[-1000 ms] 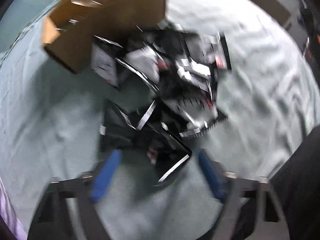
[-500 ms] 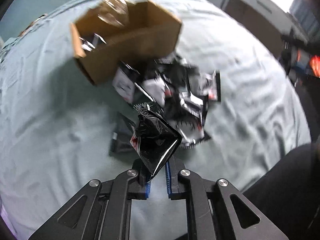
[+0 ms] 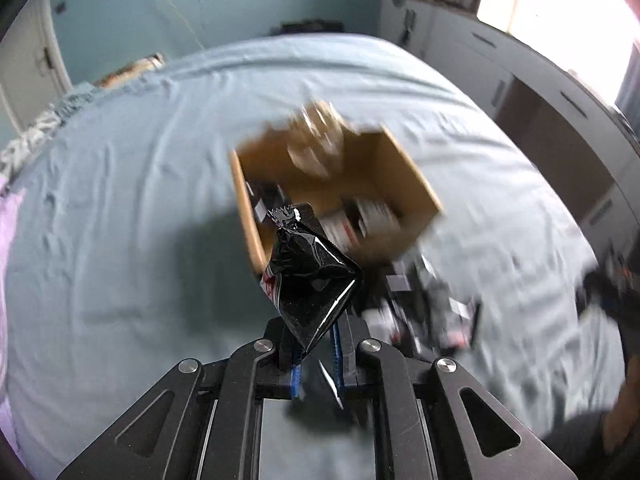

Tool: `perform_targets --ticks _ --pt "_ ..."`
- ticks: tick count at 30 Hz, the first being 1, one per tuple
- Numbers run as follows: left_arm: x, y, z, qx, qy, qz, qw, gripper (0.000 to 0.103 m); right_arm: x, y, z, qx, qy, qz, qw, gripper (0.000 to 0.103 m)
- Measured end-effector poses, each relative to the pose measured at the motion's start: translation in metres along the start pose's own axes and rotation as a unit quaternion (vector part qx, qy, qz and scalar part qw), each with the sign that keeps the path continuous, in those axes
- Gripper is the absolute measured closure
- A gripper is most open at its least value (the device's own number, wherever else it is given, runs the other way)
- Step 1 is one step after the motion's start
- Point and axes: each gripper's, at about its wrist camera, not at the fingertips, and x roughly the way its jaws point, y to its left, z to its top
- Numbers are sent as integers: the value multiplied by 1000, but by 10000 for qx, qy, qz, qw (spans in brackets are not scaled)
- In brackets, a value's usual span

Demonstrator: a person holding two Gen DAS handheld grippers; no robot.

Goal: Organize snacks
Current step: 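Drop a black packet into the box with the left tool while the right tool holds its packet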

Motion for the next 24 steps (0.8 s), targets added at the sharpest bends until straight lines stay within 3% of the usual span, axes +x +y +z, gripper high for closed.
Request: perform_targets --ticks 4,7,8,9,11,14,21,24 --pt "7 7 44 -214 -172 80 9996 91 3 0 0 -14 22 -23 10000 49" --pt "8 9 76 -312 -423 71 9986 84 5 -1 1 27 31 -65 10000 49" --pt "7 9 81 -309 -449 100 9985 71 5 -1 1 49 27 -73 10000 49" --pt "7 9 87 -292 -457 129 9984 49 5 -2 1 74 22 -74 9999 49" --pt "2 8 88 -206 -494 104 9985 22 5 -2 1 115 26 -86 9999 49" --pt "-13 6 77 73 -661 37 9978 19 7 -3 1 159 46 -121 9998 49" --pt "-24 18 11 391 179 -74 9990 18 9 4 0 48 119 -229 9997 49" --pt "-33 33 -20 159 333 -89 9993 18 9 9 0 -46 111 -313 9994 49"
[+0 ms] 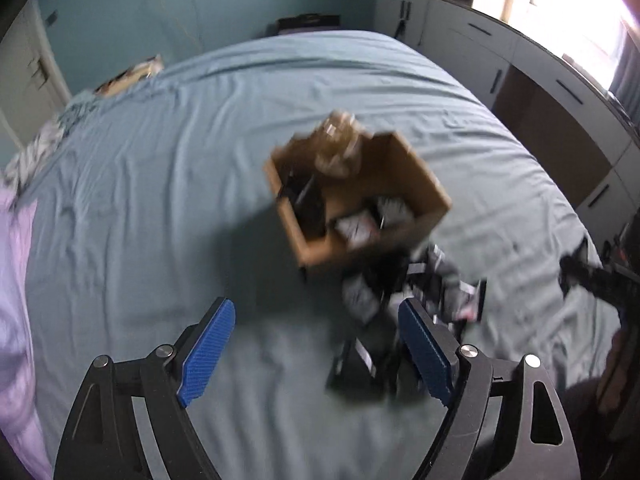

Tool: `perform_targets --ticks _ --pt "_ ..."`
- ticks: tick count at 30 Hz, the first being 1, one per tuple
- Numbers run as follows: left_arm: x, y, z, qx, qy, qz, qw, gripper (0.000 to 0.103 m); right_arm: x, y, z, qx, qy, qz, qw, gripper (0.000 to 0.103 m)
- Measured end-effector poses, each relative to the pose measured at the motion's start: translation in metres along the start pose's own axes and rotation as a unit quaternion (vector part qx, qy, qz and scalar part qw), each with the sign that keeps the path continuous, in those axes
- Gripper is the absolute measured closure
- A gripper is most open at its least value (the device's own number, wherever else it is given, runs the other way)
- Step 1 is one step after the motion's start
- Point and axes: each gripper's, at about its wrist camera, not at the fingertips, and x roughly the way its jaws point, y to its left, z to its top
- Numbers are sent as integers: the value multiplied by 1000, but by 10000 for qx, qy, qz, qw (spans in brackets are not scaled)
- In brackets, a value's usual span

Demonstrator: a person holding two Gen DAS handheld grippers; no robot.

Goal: Organize snacks
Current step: 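Drop a black packet into the box with the left tool while the right tool holds its packet, then lower the red-text white packet into the box and open the right tool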

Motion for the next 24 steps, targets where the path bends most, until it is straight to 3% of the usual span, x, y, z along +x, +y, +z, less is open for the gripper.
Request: perform_targets --ticks 3,8,15,18,24 --pt "-6 10 -24 -151 -188 -331 9992 15 0 5 -1 -78 20 -68 9999 49" --pt "8 3 -35 371 -223 387 9983 15 5 13 -3 -174 110 -302 9993 49" --pt "10 20 -32 200 -307 373 9986 15 21 43 -2 -413 360 -595 9967 49" --pt "10 24 -32 167 -318 442 9984 15 29 71 16 -454 438 -583 9963 49" --pt "10 32 -32 56 -390 522 9979 15 22 152 80 -469 206 -13 9987 48"
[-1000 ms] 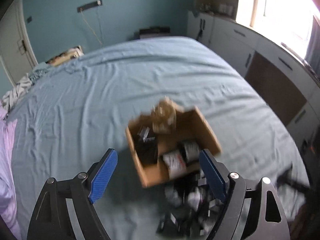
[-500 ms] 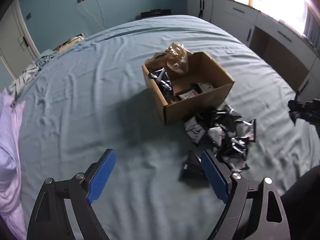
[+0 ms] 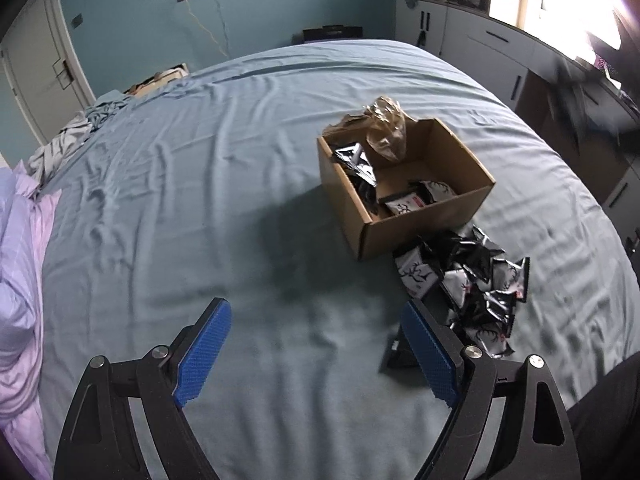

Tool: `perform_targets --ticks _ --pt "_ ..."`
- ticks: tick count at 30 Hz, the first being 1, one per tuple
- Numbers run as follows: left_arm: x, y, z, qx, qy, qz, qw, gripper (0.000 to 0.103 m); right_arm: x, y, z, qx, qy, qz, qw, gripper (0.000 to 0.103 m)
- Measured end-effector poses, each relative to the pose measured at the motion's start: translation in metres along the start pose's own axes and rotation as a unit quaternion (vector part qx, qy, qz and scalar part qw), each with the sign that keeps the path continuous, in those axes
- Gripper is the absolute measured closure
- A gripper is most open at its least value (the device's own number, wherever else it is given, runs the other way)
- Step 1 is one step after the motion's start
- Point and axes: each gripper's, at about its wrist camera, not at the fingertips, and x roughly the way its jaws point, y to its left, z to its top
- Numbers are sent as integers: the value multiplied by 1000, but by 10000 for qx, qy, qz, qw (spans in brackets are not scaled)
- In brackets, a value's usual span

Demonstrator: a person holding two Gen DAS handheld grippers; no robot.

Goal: Organize snacks
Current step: 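Lower the red-text white packet into the box and open the right tool, then grasp a white packet from the pile with the right tool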

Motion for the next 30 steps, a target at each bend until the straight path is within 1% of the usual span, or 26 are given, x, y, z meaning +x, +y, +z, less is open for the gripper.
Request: perform_targets --ticks 2,3,4,6,9,10,13,17,19,20,21,22,23,24,25,26,28,30 --pt "1 1 0 -10 3 44 10000 15 -10 21 24 98 -268 255 9993 44" --pt "2 3 0 -30 13 39 10000 15 -13 23 29 191 -387 338 9985 35" --pt "3 4 0 -52 20 31 10000 15 -16 25 35 337 -544 378 9972 29" --pt "5 6 0 -81 35 42 10000 15 -19 22 41 530 -725 214 9957 21" --pt "8 7 0 -101 81 53 9999 15 -19 4 31 509 -744 -137 9958 21" --pt "8 7 0 -102 90 53 9999 15 -18 1 25 464 -712 -211 9962 21" --pt "11 5 0 -73 114 76 9999 15 -7 -20 -6 57 -349 -677 9971 21" --pt "11 -3 -1 103 92 135 9998 15 8 -53 -52 -350 170 -965 9946 21" --pt "12 -9 -2 254 96 206 9994 15 15 -69 -66 -391 344 -1021 9934 21" --pt "12 -11 -3 315 92 239 9992 15 19 -80 -76 -395 394 -1073 9927 21" --pt "12 -13 -4 386 90 279 9988 15 22 -88 -78 -393 392 -1130 9920 21" --pt "12 -14 -4 421 94 298 9986 15 27 -97 -81 -198 587 -1418 9880 21" --pt "13 -15 -5 445 119 332 9984 15 29 -102 -79 -18 752 -1529 9854 21" --pt "15 -16 -5 435 164 324 9984 15 26 -102 -76 84 677 -1239 9899 21" --pt "16 -16 -5 426 182 296 9985 15 23 -101 -72 132 591 -1076 9924 21" --pt "17 -16 -5 411 184 251 9987 15 20 -99 -68 155 521 -1002 9935 21" --pt "20 -18 -5 442 214 270 9984 15 20 -97 -66 72 427 -1019 9939 21" --pt "25 -20 -5 459 318 245 9981 15 30 -96 -68 -70 636 -1183 9909 21"
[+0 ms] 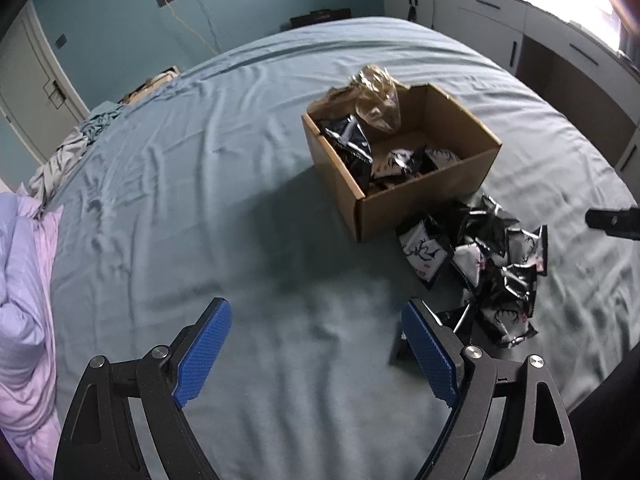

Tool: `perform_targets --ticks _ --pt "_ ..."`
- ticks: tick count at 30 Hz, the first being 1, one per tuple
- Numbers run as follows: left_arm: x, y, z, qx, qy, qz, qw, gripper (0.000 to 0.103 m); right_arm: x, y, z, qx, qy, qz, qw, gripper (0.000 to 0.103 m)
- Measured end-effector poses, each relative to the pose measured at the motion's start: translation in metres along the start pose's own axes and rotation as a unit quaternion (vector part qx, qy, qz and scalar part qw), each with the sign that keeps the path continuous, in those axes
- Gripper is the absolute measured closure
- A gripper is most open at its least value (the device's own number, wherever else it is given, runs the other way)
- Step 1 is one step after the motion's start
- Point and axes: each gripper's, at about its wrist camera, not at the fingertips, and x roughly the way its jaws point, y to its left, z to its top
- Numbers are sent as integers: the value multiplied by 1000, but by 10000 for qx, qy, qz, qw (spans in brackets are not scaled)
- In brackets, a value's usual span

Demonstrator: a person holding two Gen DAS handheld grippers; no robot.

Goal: Organize snacks
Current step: 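Grasp a white packet from the pile with the right tool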

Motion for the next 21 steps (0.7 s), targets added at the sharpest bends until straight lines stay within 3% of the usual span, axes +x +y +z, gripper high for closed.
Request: perform_targets --ticks 4,9,18,21 --pt "8 -6 1 -20 129 -232 9996 15 19 3 -5 -80 377 66 9992 21" --pt "26 -22 1 306 385 -157 9987 15 41 -1 4 -177 628 18 9979 21" --pt "35 -29 -5 561 597 -124 9966 15 93 22 16 -232 791 175 9964 21" --pt "36 -34 -7 652 601 -91 9960 15 110 34 14 -468 866 -2 9951 21"
